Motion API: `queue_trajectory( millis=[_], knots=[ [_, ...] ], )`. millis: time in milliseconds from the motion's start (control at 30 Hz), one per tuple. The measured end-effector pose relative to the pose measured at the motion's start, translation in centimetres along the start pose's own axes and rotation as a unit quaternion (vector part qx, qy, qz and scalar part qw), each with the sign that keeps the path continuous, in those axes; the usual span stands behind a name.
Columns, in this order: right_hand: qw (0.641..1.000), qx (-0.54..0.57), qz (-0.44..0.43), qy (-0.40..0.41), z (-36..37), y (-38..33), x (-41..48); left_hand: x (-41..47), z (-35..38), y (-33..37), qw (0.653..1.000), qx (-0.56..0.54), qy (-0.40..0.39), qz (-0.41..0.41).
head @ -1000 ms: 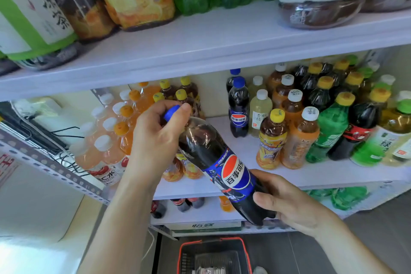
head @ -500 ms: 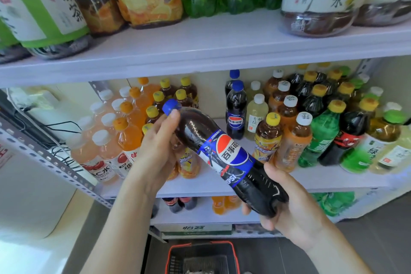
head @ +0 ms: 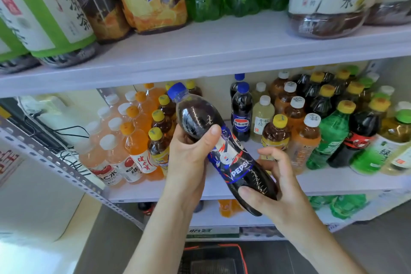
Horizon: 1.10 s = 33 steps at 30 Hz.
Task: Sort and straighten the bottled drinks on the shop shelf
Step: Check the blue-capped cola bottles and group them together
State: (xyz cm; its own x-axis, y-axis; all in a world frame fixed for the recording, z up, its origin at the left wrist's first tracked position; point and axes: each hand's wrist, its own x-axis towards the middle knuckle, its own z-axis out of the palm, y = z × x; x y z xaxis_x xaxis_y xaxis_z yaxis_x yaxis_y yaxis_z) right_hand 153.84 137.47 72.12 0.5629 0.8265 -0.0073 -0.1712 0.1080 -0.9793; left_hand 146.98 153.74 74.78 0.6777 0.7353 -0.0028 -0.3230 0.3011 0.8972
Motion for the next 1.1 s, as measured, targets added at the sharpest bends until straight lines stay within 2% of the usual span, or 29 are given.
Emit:
queue_trajectory(
  millis=[33,100,167,200,267,300,433,567,667,733,833,900,933,1000,1100],
  knots=[
    [0.999,-0.028,-0.013,0.007,0.2,0.4,-0.1,0.2,0.1,-0.1,1.000,0.004,0.004,-0.005],
    [0.999,0.004,-0.029,0.034,0.7,0.9,0.1,0.2,0.3,0.0,1.000,-0.014,-0.002,-0.008],
    [0.997,0.069,0.004,0.028,0.5,0.2,0.2,0.1,0.1,-0.2,0.998,-0.047,-0.028,-0.024],
    [0.996,0.079,0.026,0.027,0.5,0.1,1.0,0.0,-0.1,-0.2,0.995,-0.074,-0.053,-0.031],
    [0.992,0.109,0.053,-0.030,0.1,0.2,0.4,-0.1,-0.4,-0.4,0.986,-0.127,-0.098,-0.046],
    [0.991,0.110,0.070,-0.016,-0.4,0.5,0.4,-0.2,-0.4,-0.5,0.982,-0.142,-0.112,-0.056],
    [0.953,0.262,0.151,-0.010,-0.6,0.2,2.0,-0.4,-0.3,-0.9,0.978,-0.143,-0.116,-0.095],
    [0.939,0.297,0.164,-0.049,-0.9,0.6,1.6,-0.4,0.0,-1.5,0.976,-0.135,-0.131,-0.111],
    [0.951,0.264,0.162,0.002,-0.8,0.4,1.4,-0.5,0.0,-1.6,0.978,-0.126,-0.122,-0.115],
    [0.966,0.221,0.134,0.015,-1.1,0.5,1.5,-0.7,0.4,-1.4,0.989,-0.085,-0.073,-0.097],
    [0.998,-0.002,0.060,-0.013,-0.9,0.3,1.2,-0.5,0.9,-1.7,0.999,0.010,0.008,-0.046],
    [0.986,-0.164,0.010,0.022,-0.5,0.8,1.0,-0.5,1.1,-2.0,0.998,0.062,0.024,-0.022],
    [0.977,-0.206,-0.018,0.053,-0.4,1.2,0.8,-0.6,1.1,-2.2,0.996,0.082,0.027,-0.017],
    [0.975,-0.207,-0.047,0.063,-0.4,1.6,0.8,-0.6,1.1,-2.2,0.995,0.087,0.032,-0.026],
    [0.998,-0.066,-0.007,-0.001,-0.7,1.4,0.4,-0.2,0.4,-1.3,0.997,0.005,0.018,-0.081]
  ],
)
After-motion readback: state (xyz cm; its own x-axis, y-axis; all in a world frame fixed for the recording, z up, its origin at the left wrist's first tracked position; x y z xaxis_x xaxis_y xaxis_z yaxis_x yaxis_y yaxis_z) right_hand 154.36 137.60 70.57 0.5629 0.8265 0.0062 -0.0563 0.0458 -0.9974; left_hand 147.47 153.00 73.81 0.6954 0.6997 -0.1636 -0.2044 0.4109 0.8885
